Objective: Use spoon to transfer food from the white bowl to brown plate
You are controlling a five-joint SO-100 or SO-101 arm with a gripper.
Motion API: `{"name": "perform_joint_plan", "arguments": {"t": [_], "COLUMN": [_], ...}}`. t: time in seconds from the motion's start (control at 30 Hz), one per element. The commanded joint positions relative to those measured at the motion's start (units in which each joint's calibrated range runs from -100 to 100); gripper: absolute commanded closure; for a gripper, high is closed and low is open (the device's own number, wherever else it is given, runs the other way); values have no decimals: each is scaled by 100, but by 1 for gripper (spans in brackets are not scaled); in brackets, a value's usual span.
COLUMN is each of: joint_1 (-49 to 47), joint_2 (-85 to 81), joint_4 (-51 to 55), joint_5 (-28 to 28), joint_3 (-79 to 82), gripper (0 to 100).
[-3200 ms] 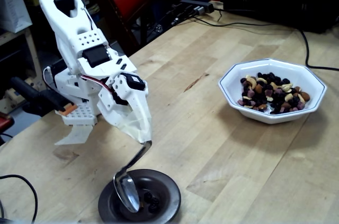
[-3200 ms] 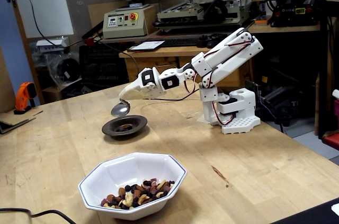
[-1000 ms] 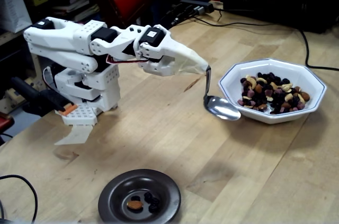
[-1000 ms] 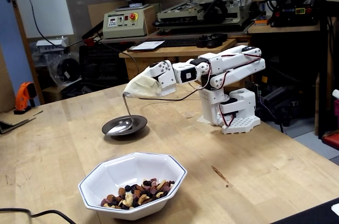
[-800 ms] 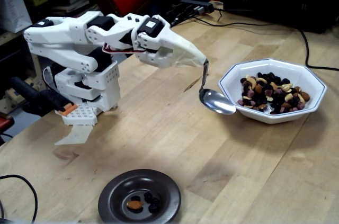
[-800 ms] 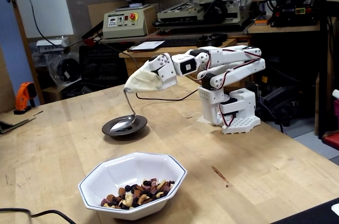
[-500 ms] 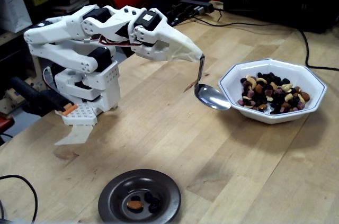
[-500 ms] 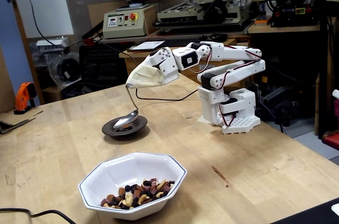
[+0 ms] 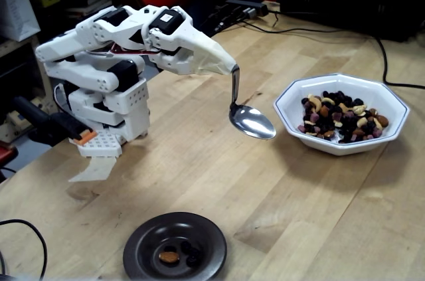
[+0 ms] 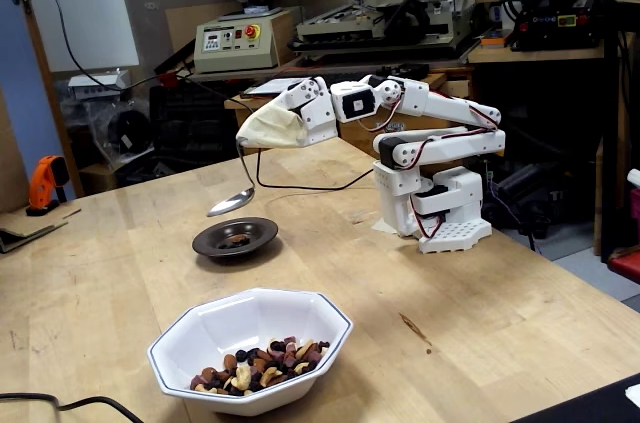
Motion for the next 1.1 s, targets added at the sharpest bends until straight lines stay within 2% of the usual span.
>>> {"name": "perform_joint_plan", "arguments": {"t": [0.0,0.17,0.67,1.07], "joint_1": [42,50,79,35], "joint_2": [-35,-61,-18,-52], "joint_4": [-263,-809,-2769,-3212], "joint_5": [0,0,0,0], "joint_3": [-342,-289,1206,1737], "gripper": [96,96,96,96]}}
